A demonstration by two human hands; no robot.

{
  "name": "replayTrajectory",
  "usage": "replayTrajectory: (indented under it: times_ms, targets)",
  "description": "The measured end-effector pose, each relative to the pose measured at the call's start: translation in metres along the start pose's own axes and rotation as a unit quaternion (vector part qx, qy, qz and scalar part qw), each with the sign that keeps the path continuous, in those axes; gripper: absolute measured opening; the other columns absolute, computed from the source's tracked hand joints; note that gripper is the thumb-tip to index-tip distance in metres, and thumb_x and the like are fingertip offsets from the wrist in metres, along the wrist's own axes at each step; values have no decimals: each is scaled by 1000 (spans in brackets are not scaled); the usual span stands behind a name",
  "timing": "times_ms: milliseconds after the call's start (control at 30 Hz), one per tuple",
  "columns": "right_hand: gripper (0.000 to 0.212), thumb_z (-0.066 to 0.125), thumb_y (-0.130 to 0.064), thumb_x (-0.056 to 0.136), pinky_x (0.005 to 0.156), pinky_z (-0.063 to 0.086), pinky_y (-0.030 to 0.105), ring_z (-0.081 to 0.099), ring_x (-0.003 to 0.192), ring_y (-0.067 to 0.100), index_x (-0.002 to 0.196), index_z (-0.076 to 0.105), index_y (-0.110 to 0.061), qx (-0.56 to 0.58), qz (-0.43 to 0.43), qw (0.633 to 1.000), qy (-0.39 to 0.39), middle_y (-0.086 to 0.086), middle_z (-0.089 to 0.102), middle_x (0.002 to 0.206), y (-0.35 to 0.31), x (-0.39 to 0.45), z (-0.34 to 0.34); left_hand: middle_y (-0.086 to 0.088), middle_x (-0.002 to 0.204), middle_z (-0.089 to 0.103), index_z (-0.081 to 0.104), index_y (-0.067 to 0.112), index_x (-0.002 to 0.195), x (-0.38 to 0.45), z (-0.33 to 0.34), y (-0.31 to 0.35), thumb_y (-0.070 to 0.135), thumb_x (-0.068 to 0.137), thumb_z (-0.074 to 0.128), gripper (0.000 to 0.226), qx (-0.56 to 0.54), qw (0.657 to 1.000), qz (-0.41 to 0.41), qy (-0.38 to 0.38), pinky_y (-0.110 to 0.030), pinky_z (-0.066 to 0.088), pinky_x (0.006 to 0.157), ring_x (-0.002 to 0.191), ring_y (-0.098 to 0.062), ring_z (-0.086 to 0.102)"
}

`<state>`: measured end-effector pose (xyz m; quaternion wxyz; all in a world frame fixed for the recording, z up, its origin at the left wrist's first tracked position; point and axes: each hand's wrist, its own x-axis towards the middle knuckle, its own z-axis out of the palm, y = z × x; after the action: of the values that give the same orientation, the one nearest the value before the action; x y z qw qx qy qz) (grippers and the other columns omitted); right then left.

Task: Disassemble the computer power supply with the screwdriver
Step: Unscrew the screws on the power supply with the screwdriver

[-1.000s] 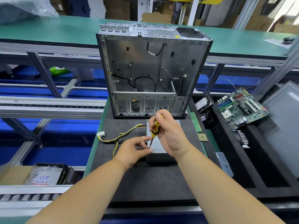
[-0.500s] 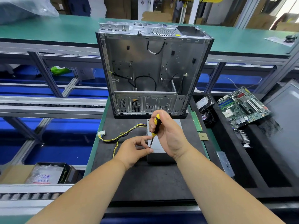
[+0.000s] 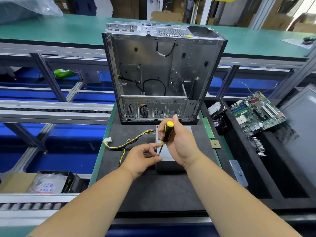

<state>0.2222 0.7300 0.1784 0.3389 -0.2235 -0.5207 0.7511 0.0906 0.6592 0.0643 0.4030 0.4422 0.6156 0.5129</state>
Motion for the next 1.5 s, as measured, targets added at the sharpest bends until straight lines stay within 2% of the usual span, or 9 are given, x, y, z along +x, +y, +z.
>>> replayTrajectory:
  times_ms: [100,233,500,700,1033,1200,1300,1400,1500]
  targets:
    - [55,36,-56,99,63,37,25,40,61,14,77,59,-12,20,-8,1000,-11,2,44,64,1,-1,0,34,108,67,66,25,66,0,0,4,8,72,85,27,34,999,9,8,-18,48,88,104,1,66]
    - [22,49,-34,93,64,39,24,43,65,15,86,46,-13,16,-19,1000,-10,1,46,69,0,-2,-5,20,108,68,66,29,76,1,-1,16,8,70,86,30,124,990,60,15,-14,47,90,96,2,65]
    - [33,44,-34,101,71,48,25,59,71,15,88,58,-8,-17,-7,1000,-4,1,61,76,-4,-3,-10,20,115,62,70,26,84,-4,-7,29,20,79,79,12,236,968,82,-26,-13,41,97,111,6,55]
    - [37,44,-40,95,68,48,24,50,68,19,76,61,-12,4,21,1000,0,2,52,63,-12,0,-4,27,117,60,69,33,78,-6,-7,33,18,80,77,17,255,964,71,-11,-23,40,105,116,8,52]
    - [53,28,-44,106,69,49,23,50,71,22,80,58,-10,28,15,999,16,4,51,66,-11,3,-12,16,101,52,67,28,86,-1,-5,46,29,84,74,8,390,912,123,-19,-28,42,96,105,-10,48]
    - [42,39,-53,90,81,45,30,56,78,14,80,64,-20,-186,27,981,50,-4,62,78,-15,2,-19,15,104,48,61,28,93,-3,-2,46,33,89,68,9,424,897,123,-30,-27,41,93,105,-8,42]
    - [40,39,-55,89,78,39,22,55,78,2,77,64,-26,-294,8,954,51,-12,64,78,-19,0,-21,13,104,50,62,25,95,-3,-1,46,31,90,67,9,421,899,114,-35,-27,41,92,104,-9,44]
    - [39,41,-49,96,65,33,13,49,74,-1,80,59,-18,-381,-47,922,42,-15,61,70,-25,-2,-20,13,95,54,60,29,87,-4,-1,48,28,88,68,8,374,925,61,-30,-16,41,78,89,-1,50]
    - [33,40,-40,103,58,33,25,44,64,7,77,50,-21,-523,-76,848,36,-12,59,69,-35,-1,-19,11,83,58,62,27,81,-7,0,46,19,83,72,13,259,966,-14,-27,-8,39,65,68,5,51]
